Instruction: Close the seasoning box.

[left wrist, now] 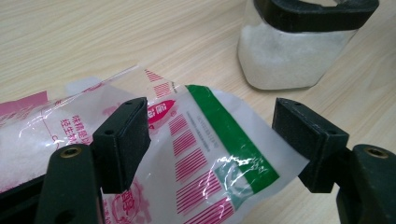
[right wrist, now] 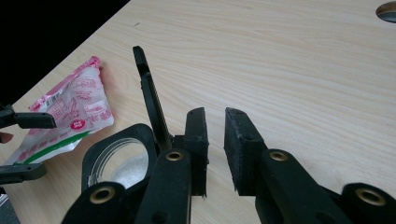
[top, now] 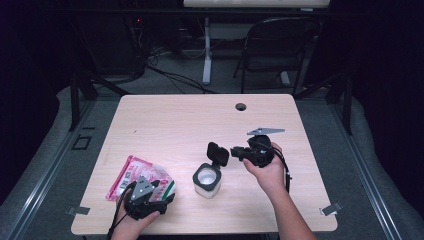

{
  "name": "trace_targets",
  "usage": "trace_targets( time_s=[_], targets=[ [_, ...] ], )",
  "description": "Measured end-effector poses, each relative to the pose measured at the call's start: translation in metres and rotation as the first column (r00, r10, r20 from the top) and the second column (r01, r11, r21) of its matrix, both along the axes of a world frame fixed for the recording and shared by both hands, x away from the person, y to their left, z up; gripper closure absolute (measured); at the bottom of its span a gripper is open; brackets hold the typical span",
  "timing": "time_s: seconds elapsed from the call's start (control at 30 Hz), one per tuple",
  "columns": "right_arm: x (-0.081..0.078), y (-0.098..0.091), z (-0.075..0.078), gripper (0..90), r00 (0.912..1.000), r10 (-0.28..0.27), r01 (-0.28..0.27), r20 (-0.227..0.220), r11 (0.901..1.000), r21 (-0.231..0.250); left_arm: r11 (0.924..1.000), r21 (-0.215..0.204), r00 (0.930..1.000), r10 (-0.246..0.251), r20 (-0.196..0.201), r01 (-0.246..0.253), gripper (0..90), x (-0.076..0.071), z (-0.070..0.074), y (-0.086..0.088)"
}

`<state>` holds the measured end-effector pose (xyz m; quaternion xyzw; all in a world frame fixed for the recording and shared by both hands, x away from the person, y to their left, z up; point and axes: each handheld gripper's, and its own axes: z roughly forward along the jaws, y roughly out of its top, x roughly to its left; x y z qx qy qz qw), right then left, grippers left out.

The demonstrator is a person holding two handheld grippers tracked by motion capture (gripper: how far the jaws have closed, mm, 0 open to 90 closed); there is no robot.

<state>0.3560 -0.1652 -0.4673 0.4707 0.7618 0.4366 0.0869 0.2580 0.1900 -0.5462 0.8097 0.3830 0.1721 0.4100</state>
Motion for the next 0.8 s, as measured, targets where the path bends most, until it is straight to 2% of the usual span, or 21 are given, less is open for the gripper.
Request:
trace_targets(
  time_s=[0.07, 0.17, 0.37, 0.5, 0.63, 0.8],
  targets=[
    [0.0, 0.0, 0.0, 79.2, 1.0, 0.002, -0.002, -0.001, 1.0, 0.003, 0.9999, -0.013, 1.0, -0.001, -0.004, 0.001, 28.3, -0.002, 0.001, -0.002],
    [0.0, 0.001, 0.001, 79.2, 1.0, 0.004, -0.004, -0.002, 1.0, 0.004, 1.0, -0.004, 1.0, -0.007, 0.002, 0.007, 29.0, -0.004, 0.005, -0.004],
    [0.001, 0.002, 0.0, 79.3, 1.0, -0.002, 0.002, 0.001, 1.0, 0.003, 0.9992, -0.039, 1.0, -0.008, 0.005, 0.008, 29.4, -0.007, 0.011, -0.004],
    [0.002, 0.002, 0.0, 79.5, 1.0, 0.0, 0.0, 0.002, 1.0, 0.009, 0.9996, -0.028, 0.9999, -0.008, 0.015, 0.008, 29.9, -0.008, 0.013, 0.0],
    [0.002, 0.003, 0.0, 79.5, 1.0, 0.006, -0.006, 0.0, 1.0, 0.0, 0.9995, -0.029, 0.9997, 0.015, 0.02, -0.014, 31.0, -0.007, 0.014, 0.006],
    [0.001, 0.004, 0.001, 79.5, 1.0, 0.006, -0.006, 0.006, 1.0, 0.006, 0.9974, -0.058, 0.9988, 0.044, 0.021, -0.043, 31.9, -0.007, 0.019, 0.015]
  ],
)
